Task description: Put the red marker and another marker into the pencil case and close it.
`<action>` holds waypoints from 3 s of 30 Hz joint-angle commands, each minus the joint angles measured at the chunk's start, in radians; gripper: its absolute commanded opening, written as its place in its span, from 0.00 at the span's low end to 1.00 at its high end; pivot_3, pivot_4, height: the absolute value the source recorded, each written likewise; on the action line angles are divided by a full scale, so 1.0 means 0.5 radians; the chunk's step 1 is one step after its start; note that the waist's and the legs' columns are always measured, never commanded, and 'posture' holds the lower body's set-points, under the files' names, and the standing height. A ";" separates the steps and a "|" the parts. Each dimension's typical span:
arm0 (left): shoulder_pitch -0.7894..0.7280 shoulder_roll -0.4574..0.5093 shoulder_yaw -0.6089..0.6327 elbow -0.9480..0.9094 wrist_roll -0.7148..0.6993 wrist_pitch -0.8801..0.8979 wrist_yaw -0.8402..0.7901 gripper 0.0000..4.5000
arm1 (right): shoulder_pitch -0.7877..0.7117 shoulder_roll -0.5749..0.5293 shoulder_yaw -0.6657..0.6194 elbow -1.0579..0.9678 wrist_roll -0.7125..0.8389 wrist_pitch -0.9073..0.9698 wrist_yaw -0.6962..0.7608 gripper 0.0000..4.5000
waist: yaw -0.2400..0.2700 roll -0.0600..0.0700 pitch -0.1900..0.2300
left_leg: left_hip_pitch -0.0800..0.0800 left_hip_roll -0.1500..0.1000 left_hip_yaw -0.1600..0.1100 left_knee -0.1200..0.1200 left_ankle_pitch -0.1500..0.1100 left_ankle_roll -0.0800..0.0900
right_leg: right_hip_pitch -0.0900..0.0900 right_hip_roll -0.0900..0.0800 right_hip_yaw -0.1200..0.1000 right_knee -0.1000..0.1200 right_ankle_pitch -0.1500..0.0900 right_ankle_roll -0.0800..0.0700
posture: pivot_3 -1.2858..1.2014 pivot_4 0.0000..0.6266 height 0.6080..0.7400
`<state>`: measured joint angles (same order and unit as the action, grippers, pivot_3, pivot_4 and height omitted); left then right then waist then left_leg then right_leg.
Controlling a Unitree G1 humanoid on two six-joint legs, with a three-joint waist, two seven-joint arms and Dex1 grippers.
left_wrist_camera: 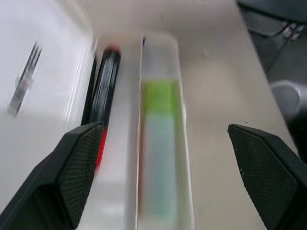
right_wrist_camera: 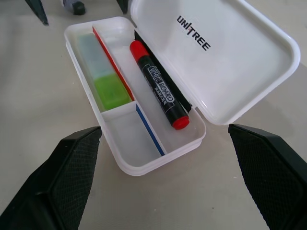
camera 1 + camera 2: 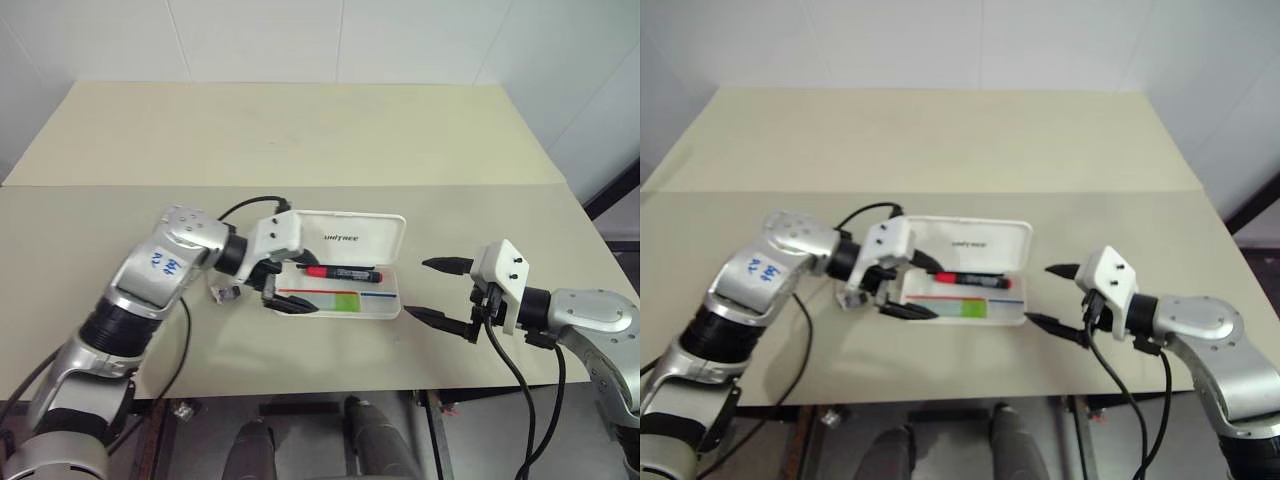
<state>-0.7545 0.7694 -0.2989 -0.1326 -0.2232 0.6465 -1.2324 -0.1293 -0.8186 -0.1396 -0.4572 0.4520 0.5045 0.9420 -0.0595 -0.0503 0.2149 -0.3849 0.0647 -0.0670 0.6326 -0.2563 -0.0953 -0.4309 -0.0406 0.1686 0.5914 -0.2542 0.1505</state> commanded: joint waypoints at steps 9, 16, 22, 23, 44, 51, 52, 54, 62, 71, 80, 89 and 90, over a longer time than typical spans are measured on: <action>0.162 0.419 0.097 0.048 0.204 0.073 0.097 0.99 | -0.101 -0.051 -0.001 0.072 0.012 -0.062 0.117 1.00 | -0.008 0.000 0.000 | 0.001 0.000 0.000 -0.006 -0.001 0.001 | 0.000 0.000 0.000 -0.001 -0.002 -0.001 | 0.52 0.24 1.00; 0.225 0.492 0.040 0.122 0.317 0.060 0.110 0.99 | -0.155 -0.040 0.046 0.111 -0.003 -0.065 0.141 1.00 | 0.007 0.000 0.000 | -0.001 0.000 0.000 -0.002 -0.003 0.004 | -0.002 0.000 -0.001 0.001 -0.004 -0.002 | 0.52 0.24 1.00; 0.240 0.469 -0.013 0.190 0.374 0.022 0.106 0.90 | -0.147 -0.039 0.043 0.094 -0.001 -0.058 0.134 1.00 | 0.001 0.000 0.000 | 0.000 0.000 0.000 -0.003 -0.003 0.004 | -0.002 0.000 -0.001 0.001 -0.004 -0.002 | 0.52 0.24 1.00; 0.239 0.464 -0.021 0.202 0.385 0.012 0.106 0.85 | -0.145 -0.039 0.041 0.091 -0.001 -0.057 0.134 1.00 | -0.002 0.000 0.000 | 0.000 0.000 0.000 -0.003 -0.003 0.004 | -0.002 0.000 -0.001 0.001 -0.004 -0.002 | 0.52 0.24 1.00; -0.117 0.198 0.256 0.361 0.268 -0.050 0.237 0.08 | -0.099 -0.075 -0.030 0.066 0.011 -0.023 0.122 1.00 | 0.012 0.000 0.000 | -0.001 0.000 -0.001 0.001 -0.003 0.004 | 0.002 0.000 -0.001 0.002 -0.003 -0.001 | 0.52 0.24 1.00; -0.370 -0.011 0.469 0.293 -0.004 0.027 0.258 0.08 | -0.071 -0.049 -0.082 0.122 0.064 -0.126 0.195 1.00 | 0.001 0.000 0.000 | 0.002 0.000 0.000 -0.003 -0.003 0.005 | 0.002 0.000 -0.001 0.004 0.003 0.011 | 0.52 0.24 1.00; -0.394 -0.040 0.471 0.271 -0.040 0.043 0.250 0.08 | -0.063 -0.045 -0.094 0.134 0.081 -0.152 0.219 1.00 | 0.002 0.000 0.000 | 0.003 0.000 0.000 -0.004 -0.003 0.005 | 0.002 0.000 -0.001 0.004 0.007 0.019 | 0.52 0.24 1.00; -0.434 -0.119 0.460 0.216 -0.118 0.083 0.241 0.08 | -0.049 -0.014 -0.137 0.169 0.154 -0.227 0.288 1.00 | 0.004 0.000 0.000 | 0.002 0.000 -0.001 -0.003 -0.003 0.005 | 0.002 0.000 -0.001 0.004 0.014 0.032 | 0.52 0.24 1.00; -0.492 -0.410 0.296 0.072 -0.258 0.258 0.293 0.08 | 0.015 0.051 -0.291 0.283 0.381 -0.431 0.540 1.00 | 0.006 0.000 0.000 | 0.003 0.000 -0.001 0.000 -0.003 0.005 | 0.005 0.000 -0.001 0.001 0.015 0.032 | 0.52 0.24 1.00; -0.576 -0.630 -0.055 0.049 -0.236 0.438 0.312 0.08 | 0.146 0.058 -0.349 0.200 0.340 -0.436 0.403 1.00 | 0.003 0.001 0.000 | 0.003 0.000 0.000 0.000 -0.003 0.005 | 0.005 0.000 -0.001 0.001 0.012 0.027 | 0.52 0.24 1.00; -0.683 -0.858 -0.380 0.287 -0.046 0.419 0.411 0.08 | 0.389 0.102 -0.439 0.010 0.361 -0.436 0.246 1.00 | 0.007 0.001 0.000 | 0.002 -0.001 0.000 0.002 -0.003 0.005 | 0.005 0.000 0.000 -0.001 -0.001 0.003 | 0.52 0.24 1.00; -0.628 -0.813 -0.717 0.349 0.239 0.255 0.331 0.08 | 0.574 0.115 -0.522 -0.122 0.378 -0.429 0.138 1.00 | 0.002 0.001 0.000 | 0.003 -0.001 0.000 0.003 -0.003 0.005 | 0.005 0.000 0.001 -0.002 -0.001 0.002 | 0.52 0.24 1.00; -0.625 -0.804 -0.728 0.357 0.263 0.241 0.327 0.08 | 0.580 0.115 -0.524 -0.129 0.379 -0.429 0.131 1.00 | 0.003 0.001 0.000 | 0.003 -0.001 0.000 0.003 -0.003 0.005 | 0.005 0.000 0.001 -0.002 -0.001 0.002 | 0.52 0.24 1.00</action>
<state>-1.0662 0.3645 -0.6580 0.0562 -0.1091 0.7876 -1.0593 0.1558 -0.7670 -0.3634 -0.4824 0.6182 0.3032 1.0151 -0.0582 -0.0499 0.2150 -0.3834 0.0644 -0.0670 0.6341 -0.2578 -0.0929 -0.4282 -0.0404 0.1690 0.5903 -0.2549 0.1512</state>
